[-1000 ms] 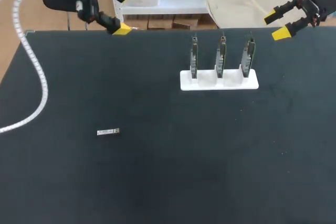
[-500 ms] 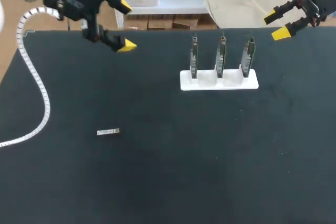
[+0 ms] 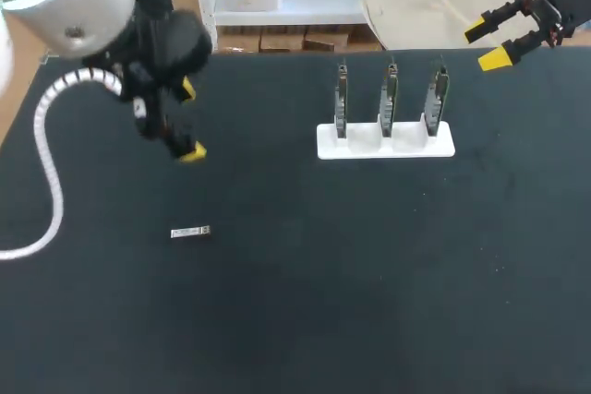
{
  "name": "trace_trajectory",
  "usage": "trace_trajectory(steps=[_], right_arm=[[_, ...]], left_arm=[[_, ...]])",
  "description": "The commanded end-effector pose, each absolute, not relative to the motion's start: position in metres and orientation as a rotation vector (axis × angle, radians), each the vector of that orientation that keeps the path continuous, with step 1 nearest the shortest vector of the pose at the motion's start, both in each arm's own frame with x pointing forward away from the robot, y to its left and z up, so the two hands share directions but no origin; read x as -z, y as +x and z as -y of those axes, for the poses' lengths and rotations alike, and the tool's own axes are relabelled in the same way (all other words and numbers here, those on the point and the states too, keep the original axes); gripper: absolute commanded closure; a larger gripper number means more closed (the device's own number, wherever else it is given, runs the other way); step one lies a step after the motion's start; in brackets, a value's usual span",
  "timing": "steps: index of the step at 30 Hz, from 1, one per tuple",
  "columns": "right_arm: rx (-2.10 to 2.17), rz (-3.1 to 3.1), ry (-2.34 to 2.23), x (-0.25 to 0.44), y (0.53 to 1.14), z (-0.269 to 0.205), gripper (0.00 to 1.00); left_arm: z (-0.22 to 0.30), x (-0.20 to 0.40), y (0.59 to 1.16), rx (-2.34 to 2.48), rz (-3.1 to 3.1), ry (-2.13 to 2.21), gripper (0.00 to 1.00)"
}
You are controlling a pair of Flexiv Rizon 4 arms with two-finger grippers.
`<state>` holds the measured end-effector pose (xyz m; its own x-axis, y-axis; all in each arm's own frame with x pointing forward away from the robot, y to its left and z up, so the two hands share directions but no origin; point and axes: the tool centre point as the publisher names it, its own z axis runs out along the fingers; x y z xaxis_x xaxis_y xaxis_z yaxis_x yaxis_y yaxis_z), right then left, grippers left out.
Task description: Pick up the optical module with the left hand, and insert it into the network port with the right hand.
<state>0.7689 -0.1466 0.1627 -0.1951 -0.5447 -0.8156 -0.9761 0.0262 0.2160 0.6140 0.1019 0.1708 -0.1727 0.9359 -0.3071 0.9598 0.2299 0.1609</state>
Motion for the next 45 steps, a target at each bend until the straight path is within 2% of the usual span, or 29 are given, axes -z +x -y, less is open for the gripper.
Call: trace_trajectory(steps=[1, 21, 45], right_arm=[[-1.065, -1.786, -1.542, -0.163, 0.767, 0.146, 0.00], [-1.065, -1.786, -1.542, -0.163, 0.767, 0.146, 0.00], [-1.065, -1.786, -1.542, -0.163, 0.767, 0.146, 0.00]], left_arm=[[-0.116, -0.164, 0.586, 0.049, -2.218, 1.726, 0.00], [-0.141, -0.094, 0.572, 0.017, -2.224, 1.944, 0.00], [-0.155, -0.044, 0.556, 0.033, -2.281, 1.938, 0.00]])
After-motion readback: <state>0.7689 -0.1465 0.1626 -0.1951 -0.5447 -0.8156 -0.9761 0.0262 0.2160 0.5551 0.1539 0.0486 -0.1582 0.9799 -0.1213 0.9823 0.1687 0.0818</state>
